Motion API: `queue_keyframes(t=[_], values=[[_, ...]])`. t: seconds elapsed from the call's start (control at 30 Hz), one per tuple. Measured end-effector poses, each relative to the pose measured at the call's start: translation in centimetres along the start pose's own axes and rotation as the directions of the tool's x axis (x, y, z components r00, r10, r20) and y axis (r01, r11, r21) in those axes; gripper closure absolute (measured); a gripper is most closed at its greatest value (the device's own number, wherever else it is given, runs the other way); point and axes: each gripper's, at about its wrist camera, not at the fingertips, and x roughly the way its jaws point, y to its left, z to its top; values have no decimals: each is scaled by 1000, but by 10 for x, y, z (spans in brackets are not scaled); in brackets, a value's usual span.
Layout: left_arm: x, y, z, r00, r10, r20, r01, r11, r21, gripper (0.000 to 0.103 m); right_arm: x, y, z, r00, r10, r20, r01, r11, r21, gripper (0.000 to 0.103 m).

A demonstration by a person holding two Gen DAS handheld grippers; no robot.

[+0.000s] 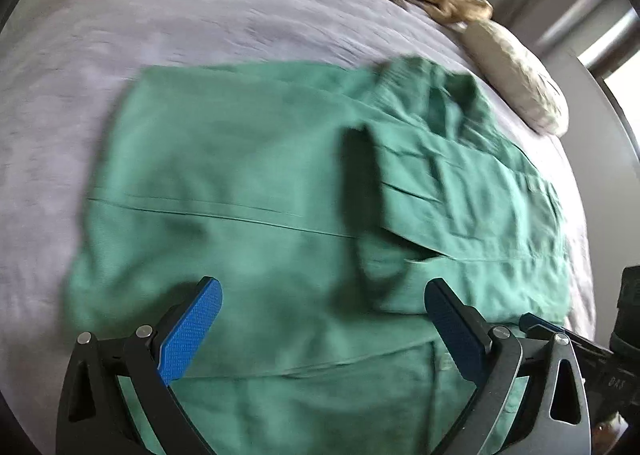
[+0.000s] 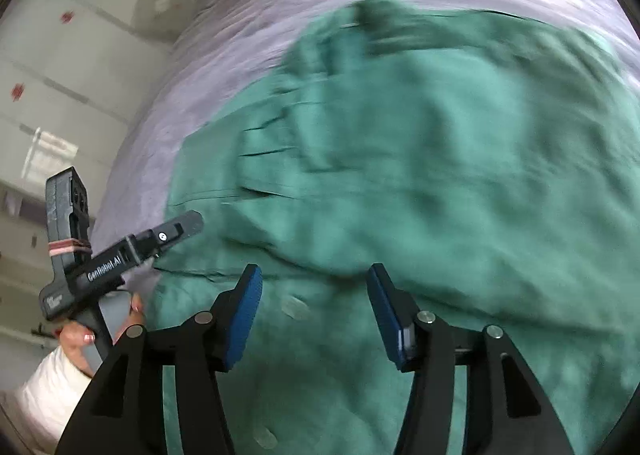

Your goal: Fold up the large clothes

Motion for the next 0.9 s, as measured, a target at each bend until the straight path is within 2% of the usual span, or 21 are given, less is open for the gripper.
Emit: queue_keyframes(t=[0.1,0.2,0.33,0.47,0.53,0.57,0.6,0.63,0.67,0.73,0.8,0.9], values=[[12,-18,1,1000,-8,-27,9,1000,25,1,-35,-39,-9,999,6,38,-10,994,104,44],[18,-28,2,999,18,-28,-17,999,40,1,-67,-68,-4,991,-33,131,9,984,178,44],[23,-34,5,998,51,-22,-50,998,42,1,-102,-110,23,967,-112,227,53,966,252,44],[30,-39,6,996,90,-26,-89,995,48,1,-101,-172,68,955,-144,259,43,932,359,44],[32,-40,5,994,107,-24,-106,993,57,1,-89,-195,82,960,-100,260,-14,914,406,44],[34,-41,6,993,116,-24,-114,992,62,1,-77,-207,90,966,-45,256,-75,895,440,44],[35,-43,6,992,124,-23,-122,990,65,1,-60,-220,98,969,46,245,-163,859,485,45],[35,-43,6,991,130,-22,-129,989,66,1,-48,-225,100,966,103,237,-214,831,514,58],[35,-43,6,990,137,-21,-135,989,67,1,-39,-228,103,963,146,227,-248,811,530,96],[36,-43,7,990,144,-16,-142,988,65,1,-32,-210,112,973,123,197,-204,860,468,100],[38,-44,7,988,153,-13,-152,986,65,1,-43,-186,120,982,19,190,-86,933,351,100],[45,-49,7,984,180,-2,-179,980,84,1,-42,-178,128,981,-116,158,71,961,269,100]])
